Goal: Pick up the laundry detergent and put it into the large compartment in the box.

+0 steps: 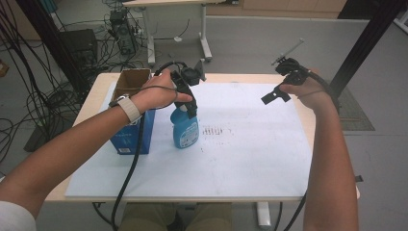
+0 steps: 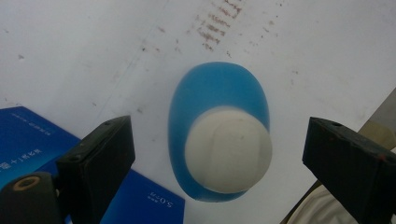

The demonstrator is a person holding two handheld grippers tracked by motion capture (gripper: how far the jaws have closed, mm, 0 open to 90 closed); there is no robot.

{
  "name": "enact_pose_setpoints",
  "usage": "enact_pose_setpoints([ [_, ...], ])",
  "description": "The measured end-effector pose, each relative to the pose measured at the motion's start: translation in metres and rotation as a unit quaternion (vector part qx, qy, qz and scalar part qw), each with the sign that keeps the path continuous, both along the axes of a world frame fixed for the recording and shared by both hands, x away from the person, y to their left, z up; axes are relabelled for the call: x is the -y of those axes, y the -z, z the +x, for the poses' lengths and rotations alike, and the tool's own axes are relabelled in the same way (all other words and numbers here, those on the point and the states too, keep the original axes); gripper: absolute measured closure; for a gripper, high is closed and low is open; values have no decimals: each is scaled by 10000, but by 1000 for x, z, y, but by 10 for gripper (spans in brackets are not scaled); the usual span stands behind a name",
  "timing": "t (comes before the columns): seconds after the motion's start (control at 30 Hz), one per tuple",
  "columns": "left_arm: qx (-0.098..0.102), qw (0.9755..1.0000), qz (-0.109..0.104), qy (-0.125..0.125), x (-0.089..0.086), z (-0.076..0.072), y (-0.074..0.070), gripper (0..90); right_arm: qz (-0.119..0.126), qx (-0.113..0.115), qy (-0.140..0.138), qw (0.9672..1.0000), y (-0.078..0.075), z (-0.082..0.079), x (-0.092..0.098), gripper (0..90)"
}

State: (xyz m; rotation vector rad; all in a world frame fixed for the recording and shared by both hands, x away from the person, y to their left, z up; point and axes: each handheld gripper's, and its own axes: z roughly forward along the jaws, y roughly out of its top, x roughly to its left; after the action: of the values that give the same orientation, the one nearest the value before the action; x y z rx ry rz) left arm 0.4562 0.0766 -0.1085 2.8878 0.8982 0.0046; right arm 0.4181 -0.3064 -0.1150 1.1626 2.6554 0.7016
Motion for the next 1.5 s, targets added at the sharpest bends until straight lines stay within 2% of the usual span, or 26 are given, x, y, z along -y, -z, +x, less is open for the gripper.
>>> enact_pose_setpoints([
  [1.5,8,10000,-51,-74,-4,2,2,97,18,11,-24,10000,2,3,-2,81],
])
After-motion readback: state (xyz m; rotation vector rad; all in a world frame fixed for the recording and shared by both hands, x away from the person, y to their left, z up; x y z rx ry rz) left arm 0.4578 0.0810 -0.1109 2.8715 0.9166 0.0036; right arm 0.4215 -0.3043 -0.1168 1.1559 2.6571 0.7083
